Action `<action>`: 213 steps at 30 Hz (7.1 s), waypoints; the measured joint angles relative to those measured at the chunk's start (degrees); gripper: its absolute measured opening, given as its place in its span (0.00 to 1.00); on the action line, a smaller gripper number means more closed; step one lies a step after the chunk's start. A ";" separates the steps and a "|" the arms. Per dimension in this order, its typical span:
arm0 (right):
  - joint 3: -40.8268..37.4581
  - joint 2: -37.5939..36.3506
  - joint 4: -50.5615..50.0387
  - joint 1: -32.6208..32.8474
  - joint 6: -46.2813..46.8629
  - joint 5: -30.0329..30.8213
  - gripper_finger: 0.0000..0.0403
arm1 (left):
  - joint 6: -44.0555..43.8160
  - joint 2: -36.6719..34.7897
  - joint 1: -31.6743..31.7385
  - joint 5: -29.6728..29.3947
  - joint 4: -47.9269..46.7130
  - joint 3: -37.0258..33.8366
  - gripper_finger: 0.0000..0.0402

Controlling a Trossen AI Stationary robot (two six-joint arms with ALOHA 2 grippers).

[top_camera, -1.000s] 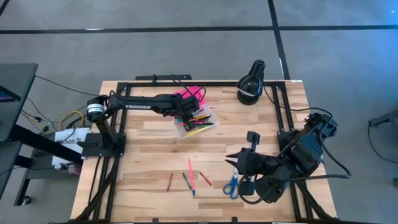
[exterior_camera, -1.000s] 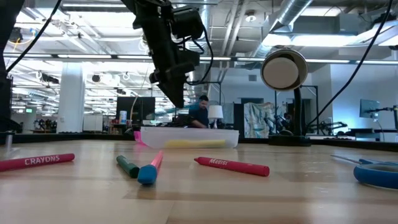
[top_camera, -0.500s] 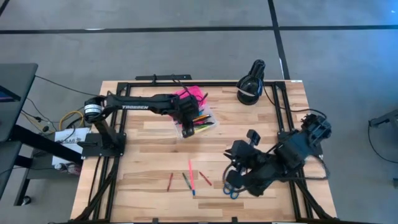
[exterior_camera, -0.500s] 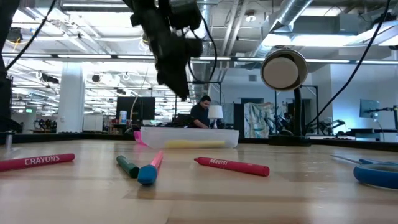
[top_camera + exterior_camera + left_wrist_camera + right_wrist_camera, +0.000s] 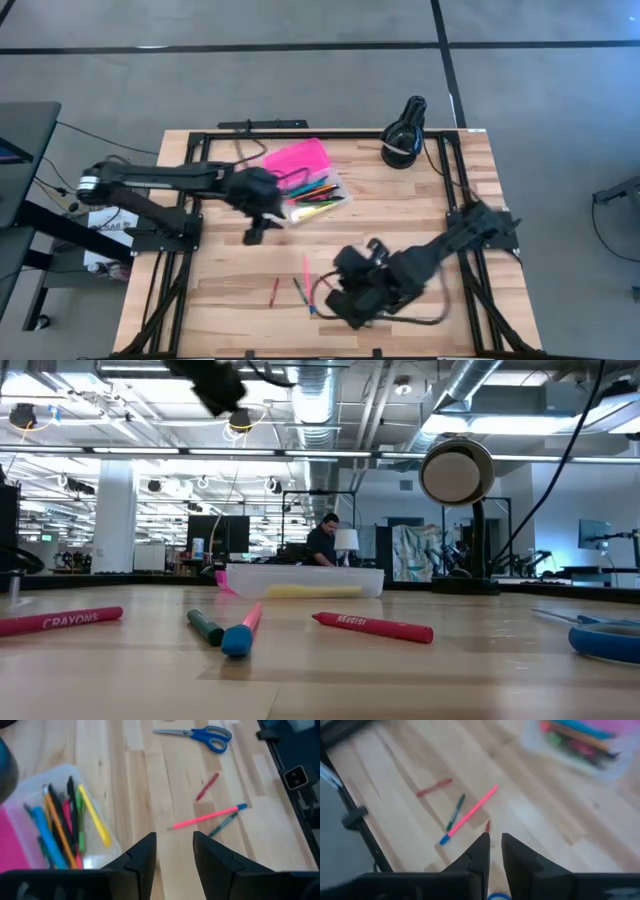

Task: Pick & place school supplies into a supply box
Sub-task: Put the blue scissors into the pink supply box

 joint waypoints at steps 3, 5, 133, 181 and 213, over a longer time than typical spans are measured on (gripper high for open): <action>-0.03 3.36 3.44 -2.46 -2.25 -6.44 0.10 | -2.73 -7.41 -0.25 -2.63 0.31 -4.99 0.30; 0.04 5.46 4.65 -4.47 -2.60 -11.09 0.10 | -5.09 -12.33 -0.23 -4.39 1.09 -8.24 0.30; -52.06 -11.16 35.17 -0.01 61.69 -23.75 0.30 | -21.25 -51.45 -0.27 -15.62 -2.25 -22.13 0.30; -40.14 -0.84 16.59 2.47 57.65 -32.30 0.30 | -22.36 -51.45 -0.26 -16.18 -4.59 -22.15 0.30; -43.35 1.47 25.18 1.25 57.86 -39.30 0.30 | -23.92 -51.47 -0.26 -16.17 -4.61 -23.56 0.30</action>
